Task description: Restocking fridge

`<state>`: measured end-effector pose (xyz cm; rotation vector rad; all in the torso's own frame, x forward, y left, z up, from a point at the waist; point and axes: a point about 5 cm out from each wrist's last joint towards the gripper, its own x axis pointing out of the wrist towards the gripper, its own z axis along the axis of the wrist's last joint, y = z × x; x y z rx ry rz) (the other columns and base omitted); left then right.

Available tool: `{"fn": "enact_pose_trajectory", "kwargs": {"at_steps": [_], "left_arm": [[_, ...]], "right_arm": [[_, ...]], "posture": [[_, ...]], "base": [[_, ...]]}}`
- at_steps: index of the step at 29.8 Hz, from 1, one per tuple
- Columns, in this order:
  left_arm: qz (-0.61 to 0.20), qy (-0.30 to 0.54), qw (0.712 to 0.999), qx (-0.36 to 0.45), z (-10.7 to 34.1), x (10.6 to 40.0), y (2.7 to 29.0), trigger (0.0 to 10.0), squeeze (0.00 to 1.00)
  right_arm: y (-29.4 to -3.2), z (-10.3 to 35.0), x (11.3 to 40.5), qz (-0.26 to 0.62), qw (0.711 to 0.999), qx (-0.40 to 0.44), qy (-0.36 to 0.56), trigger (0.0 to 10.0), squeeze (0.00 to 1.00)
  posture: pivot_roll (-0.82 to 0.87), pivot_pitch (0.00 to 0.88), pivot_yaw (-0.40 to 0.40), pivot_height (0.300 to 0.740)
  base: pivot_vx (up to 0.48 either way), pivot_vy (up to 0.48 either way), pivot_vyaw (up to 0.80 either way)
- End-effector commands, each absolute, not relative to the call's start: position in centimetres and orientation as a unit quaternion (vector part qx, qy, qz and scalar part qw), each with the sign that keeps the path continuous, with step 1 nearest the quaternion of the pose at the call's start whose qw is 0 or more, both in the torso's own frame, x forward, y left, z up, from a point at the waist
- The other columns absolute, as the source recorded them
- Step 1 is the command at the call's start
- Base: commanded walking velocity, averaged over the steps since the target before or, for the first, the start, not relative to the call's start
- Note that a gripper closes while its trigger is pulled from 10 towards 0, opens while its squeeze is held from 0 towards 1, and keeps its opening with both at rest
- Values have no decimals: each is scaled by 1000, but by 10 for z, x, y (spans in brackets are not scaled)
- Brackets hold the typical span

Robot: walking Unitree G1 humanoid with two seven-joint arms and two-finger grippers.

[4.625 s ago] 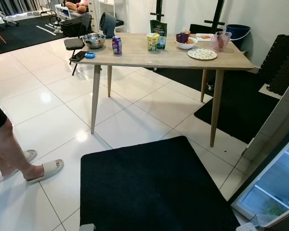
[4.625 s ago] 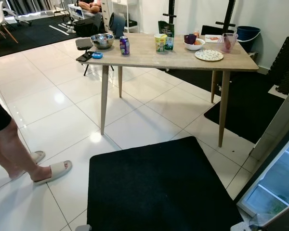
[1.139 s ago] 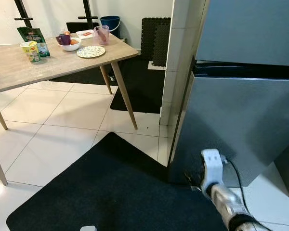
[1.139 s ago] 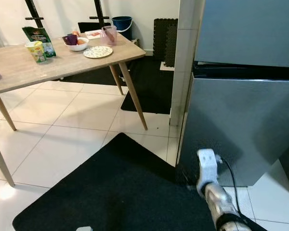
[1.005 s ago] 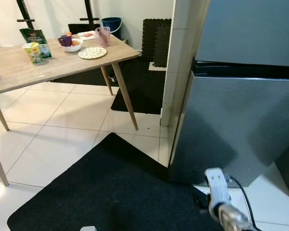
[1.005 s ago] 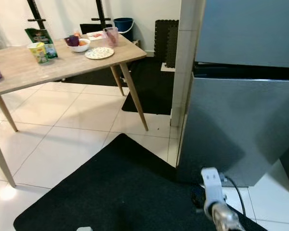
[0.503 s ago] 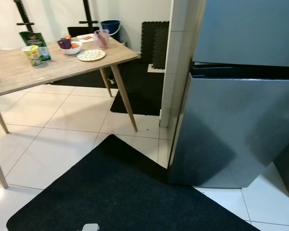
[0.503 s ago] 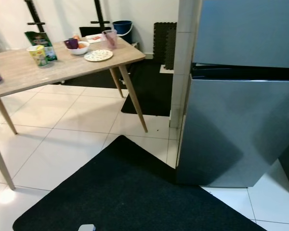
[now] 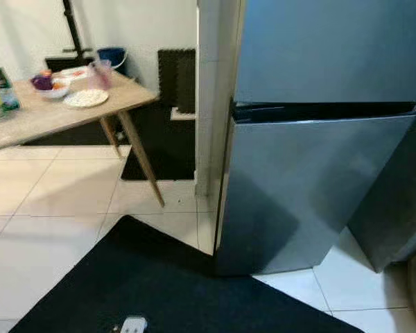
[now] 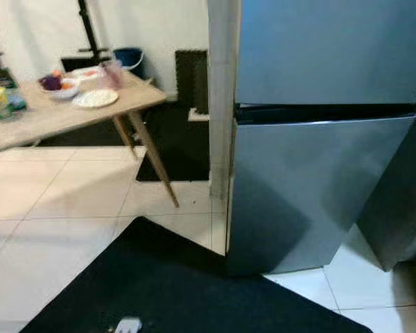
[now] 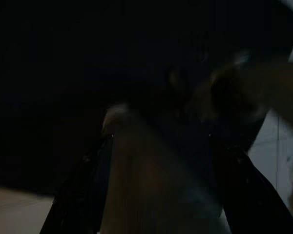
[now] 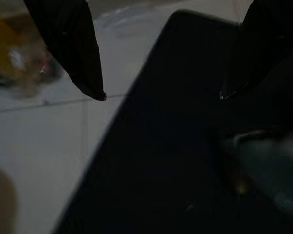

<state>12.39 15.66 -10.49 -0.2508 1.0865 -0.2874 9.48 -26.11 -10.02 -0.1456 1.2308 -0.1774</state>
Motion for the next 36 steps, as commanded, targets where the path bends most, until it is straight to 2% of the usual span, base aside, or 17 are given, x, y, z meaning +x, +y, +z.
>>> {"fn": "enact_pose_trajectory", "kwargs": {"at_steps": [1,13,17,25,29,36], "left_arm": [[-136,517,838,-114,-105,124,158,10000,0],[-142,517,837,-108,-105,125,159,10000,0],[-143,515,838,-107,-104,125,159,10000,0],[-133,512,841,-115,-104,126,159,10000,0],[-137,514,839,-112,-105,124,159,10000,0],[-137,518,837,-105,-105,123,161,10000,0]], "right_arm": [[-266,-97,99,-85,813,-77,571,10000,0],[-265,-98,100,-76,812,-86,572,10000,0],[-265,-98,100,-81,811,-81,574,10000,0],[-269,-96,100,-88,813,-84,569,10000,0],[-270,-96,102,-89,816,-83,565,10000,0],[-269,-96,102,-87,817,-82,564,10000,0]], "posture": [[-161,50,40,740],[-163,43,42,740],[-163,42,40,740],[-167,48,34,740],[-169,51,36,740],[-168,56,34,740]], "base": [[289,0,0],[294,0,0],[275,0,-733],[0,0,-717],[0,0,0],[0,-421,0]]}}
